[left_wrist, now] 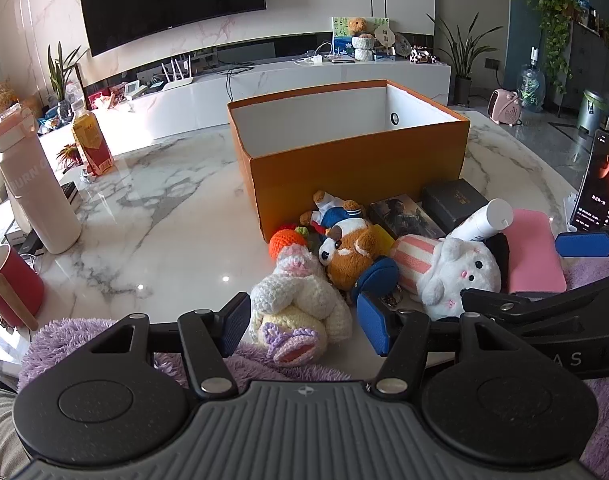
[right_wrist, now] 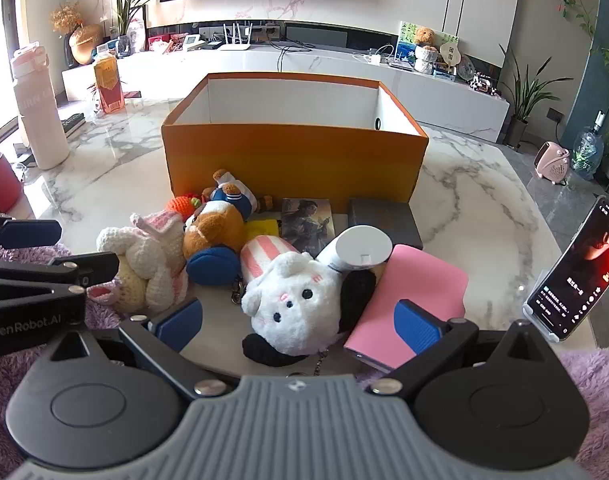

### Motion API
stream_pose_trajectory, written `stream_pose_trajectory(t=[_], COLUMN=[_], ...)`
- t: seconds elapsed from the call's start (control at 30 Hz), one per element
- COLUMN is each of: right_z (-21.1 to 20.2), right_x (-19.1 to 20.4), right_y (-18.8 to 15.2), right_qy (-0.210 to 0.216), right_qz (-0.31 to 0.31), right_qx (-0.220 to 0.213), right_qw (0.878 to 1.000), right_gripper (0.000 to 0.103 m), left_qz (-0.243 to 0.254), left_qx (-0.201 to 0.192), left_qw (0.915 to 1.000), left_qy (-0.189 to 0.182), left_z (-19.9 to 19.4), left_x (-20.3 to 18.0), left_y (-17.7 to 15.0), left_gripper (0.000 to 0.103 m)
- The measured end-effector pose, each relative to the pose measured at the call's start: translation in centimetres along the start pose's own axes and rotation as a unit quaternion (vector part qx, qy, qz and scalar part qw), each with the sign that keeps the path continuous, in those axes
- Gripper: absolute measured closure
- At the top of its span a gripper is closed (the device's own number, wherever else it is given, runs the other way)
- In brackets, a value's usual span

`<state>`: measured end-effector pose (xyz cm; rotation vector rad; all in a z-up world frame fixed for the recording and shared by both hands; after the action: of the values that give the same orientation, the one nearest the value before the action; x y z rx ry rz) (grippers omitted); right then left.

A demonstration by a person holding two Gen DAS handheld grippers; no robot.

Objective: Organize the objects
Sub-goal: 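Reach the right gripper to the brown dog plush and grasp it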

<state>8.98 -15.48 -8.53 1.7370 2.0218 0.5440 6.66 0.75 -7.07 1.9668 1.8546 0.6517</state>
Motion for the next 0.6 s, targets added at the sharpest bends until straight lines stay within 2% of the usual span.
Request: stream_pose_trajectory(t=[0.4,0.53,0.6], right_z=[0.22,0.4,0.55], right_x=[0.09,-0.15,-0.27], right_y=[-0.17,-0.21,-0.02], right_qy=[0.009,0.022,0.03], right_qz=[0.002,0.01,0.012], right_qx=[0.002,0.001,0.003], right_qw=[1.0,1.0,0.999], right_gripper=[0.001,0.002,0.011], left_qz=[0.0,-0.005,-0.015], left_qx=[0.005,0.01,0.018], left_qw=[1.0,0.9996,0.999], left_qy=[-0.005,-0.024,-0.039], left_z=[0.37,0.69,0.93], left_x=[0.14,0.37,0.57], left_y=[-0.18,-0.16,-0.06], left_gripper=[0.034,0.046,0.053])
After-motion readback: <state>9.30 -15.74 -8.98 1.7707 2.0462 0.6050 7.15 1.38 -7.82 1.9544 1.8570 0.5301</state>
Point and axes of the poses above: each gripper's, at about its wrist camera, not at the fingertips, and z roughly the way its jaws point, x to its left, y to its top, the point moved 9 cm from there along z, roughly the way its jaws point, and after that the axes turned 13 degrees about x, right-handed, at the moved point
